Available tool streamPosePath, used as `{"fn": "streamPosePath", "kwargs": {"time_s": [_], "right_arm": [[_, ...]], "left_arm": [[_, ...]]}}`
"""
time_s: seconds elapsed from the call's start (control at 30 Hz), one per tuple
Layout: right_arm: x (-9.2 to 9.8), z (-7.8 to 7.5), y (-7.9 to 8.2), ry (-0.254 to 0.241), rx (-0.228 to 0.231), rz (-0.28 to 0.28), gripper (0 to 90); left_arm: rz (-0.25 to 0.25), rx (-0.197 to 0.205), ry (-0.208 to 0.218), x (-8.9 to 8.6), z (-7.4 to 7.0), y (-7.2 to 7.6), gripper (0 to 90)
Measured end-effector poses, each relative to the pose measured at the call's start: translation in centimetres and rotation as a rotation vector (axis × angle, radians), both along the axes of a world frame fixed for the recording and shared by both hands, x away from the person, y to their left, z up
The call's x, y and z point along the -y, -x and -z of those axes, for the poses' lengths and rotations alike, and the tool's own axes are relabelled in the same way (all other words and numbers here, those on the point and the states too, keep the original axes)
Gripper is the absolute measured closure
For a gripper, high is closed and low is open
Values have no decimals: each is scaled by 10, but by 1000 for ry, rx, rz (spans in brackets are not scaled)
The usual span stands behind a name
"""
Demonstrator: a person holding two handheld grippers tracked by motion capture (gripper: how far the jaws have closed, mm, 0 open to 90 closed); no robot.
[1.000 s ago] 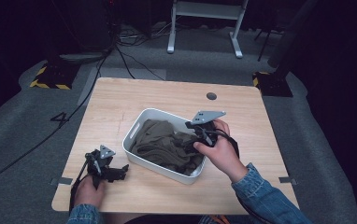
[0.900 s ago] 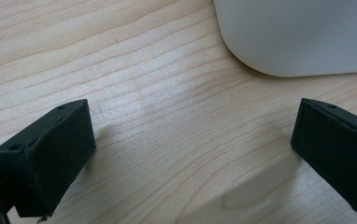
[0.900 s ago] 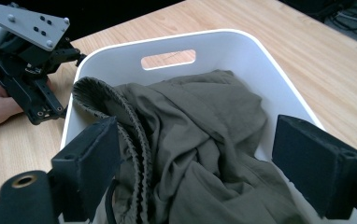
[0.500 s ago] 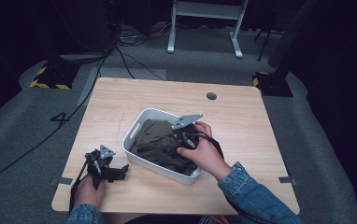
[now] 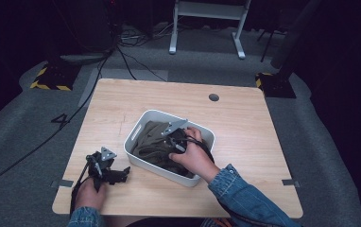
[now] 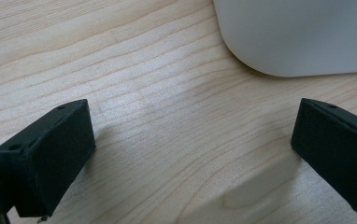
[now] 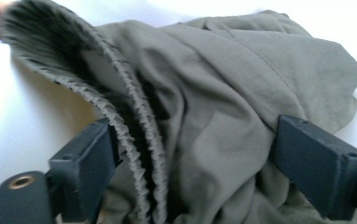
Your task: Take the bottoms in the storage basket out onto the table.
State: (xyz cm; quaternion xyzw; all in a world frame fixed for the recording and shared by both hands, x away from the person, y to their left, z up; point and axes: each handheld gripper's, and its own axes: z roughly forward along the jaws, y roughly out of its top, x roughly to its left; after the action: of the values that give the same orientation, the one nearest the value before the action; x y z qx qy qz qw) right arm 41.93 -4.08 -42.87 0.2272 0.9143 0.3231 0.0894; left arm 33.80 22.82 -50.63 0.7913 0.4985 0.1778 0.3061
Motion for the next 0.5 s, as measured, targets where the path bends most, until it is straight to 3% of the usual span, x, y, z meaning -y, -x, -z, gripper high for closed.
{"fn": "streamPosePath", "kwargs": {"time_s": [0.23,0.5], "right_arm": [[-3,23,-13,40,-35,33,65],[-5,42,-18,50,-87,78,0]], "left_arm": [[0,-1,0,0,0,0,0],[0,0,0,0,0,0,0]]}}
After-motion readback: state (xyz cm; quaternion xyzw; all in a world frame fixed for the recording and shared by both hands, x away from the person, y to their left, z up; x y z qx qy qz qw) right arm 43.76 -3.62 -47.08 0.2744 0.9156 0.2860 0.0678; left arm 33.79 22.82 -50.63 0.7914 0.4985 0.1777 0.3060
